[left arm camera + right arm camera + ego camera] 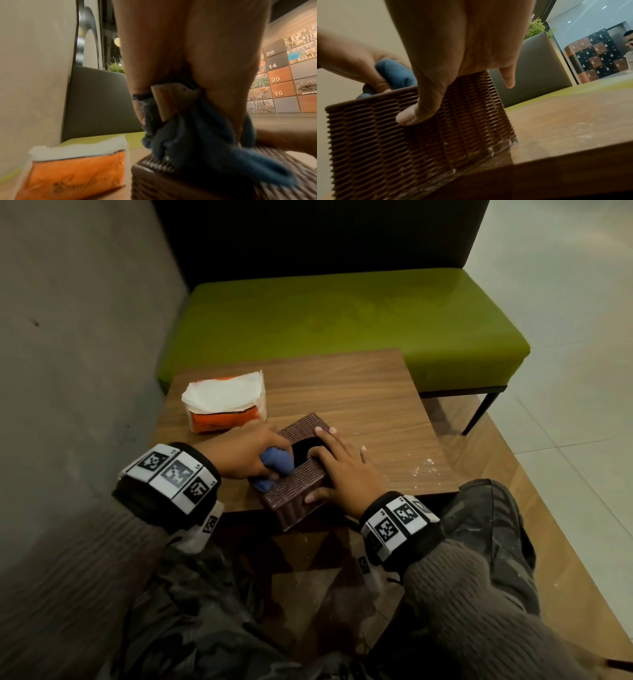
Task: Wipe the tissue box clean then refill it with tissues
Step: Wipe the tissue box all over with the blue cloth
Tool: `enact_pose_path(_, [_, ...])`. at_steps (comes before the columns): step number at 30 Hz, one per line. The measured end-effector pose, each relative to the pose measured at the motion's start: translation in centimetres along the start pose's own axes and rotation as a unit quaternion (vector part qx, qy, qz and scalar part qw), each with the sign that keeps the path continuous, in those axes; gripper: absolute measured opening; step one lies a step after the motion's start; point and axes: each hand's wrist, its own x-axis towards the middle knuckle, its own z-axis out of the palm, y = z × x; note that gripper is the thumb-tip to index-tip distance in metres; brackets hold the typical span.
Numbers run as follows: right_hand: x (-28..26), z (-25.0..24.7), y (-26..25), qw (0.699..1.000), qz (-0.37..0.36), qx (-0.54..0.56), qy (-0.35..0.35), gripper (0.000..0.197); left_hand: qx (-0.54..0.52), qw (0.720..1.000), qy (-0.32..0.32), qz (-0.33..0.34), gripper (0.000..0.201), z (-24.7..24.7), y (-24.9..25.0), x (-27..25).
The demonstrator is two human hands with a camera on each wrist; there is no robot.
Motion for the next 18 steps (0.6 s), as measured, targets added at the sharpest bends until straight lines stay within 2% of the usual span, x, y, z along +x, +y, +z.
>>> enact_pose_path(2, [0.1, 0.0, 0.1, 1.0, -0.003, 0.008, -0.002, 0.074, 0.03, 0.999, -0.022, -0.017, 0.037, -0.6, -0.7, -0.3])
enact_pose_path(3, [0.1, 0.0, 0.1, 1.0, -0.003, 0.009, -0.001, 0.074, 0.024, 0.999, -0.004, -0.02, 0.036, -0.8, -1.1, -0.4])
enact_pose_path(4, [0.1, 0.1, 0.1, 1.0, -0.001, 0.009, 0.0, 0.074, 0.01, 0.999, 0.043, -0.024, 0.034, -0.9, -1.3, -0.5])
enact_pose_path(5, [0.1, 0.2, 0.0, 1.0, 0.002, 0.01, 0.002, 0.074, -0.007, 0.992, 0.116, -0.038, 0.034, -0.9, -1.4, -0.5])
enact_pose_path(7, [0.1, 0.4, -0.2, 1.0, 0.01, 0.008, 0.007, 0.073, -0.043, 0.96, 0.263, -0.091, 0.036, -0.2, -1.1, -0.2])
enact_pose_path(8, [0.2, 0.5, -0.3, 1.0, 0.015, 0.006, 0.008, 0.073, -0.059, 0.946, 0.298, -0.113, 0.035, 0.4, -0.7, 0.0])
enact_pose_path(12, [0.1, 0.7, -0.8, 0.998, 0.035, -0.04, 0.015, 0.075, -0.044, 0.943, 0.295, -0.146, 0.03, 4.5, 0.8, 0.0])
enact_pose_path(14, [0.0, 0.6, -1.0, 0.997, 0.041, -0.065, 0.024, 0.075, -0.036, 0.925, 0.344, -0.155, 0.026, 5.9, 0.8, -1.1])
enact_pose_path(16, [-0.1, 0.7, -1.3, 0.996, 0.046, -0.075, 0.026, 0.076, -0.071, 0.902, 0.389, -0.173, 0.02, 6.7, 1.2, -2.4])
enact_pose_path(18, [-0.1, 1.0, -1.7, 0.995, 0.053, -0.079, 0.04, 0.076, -0.108, 0.892, 0.405, -0.168, 0.018, 7.3, 2.0, -3.2])
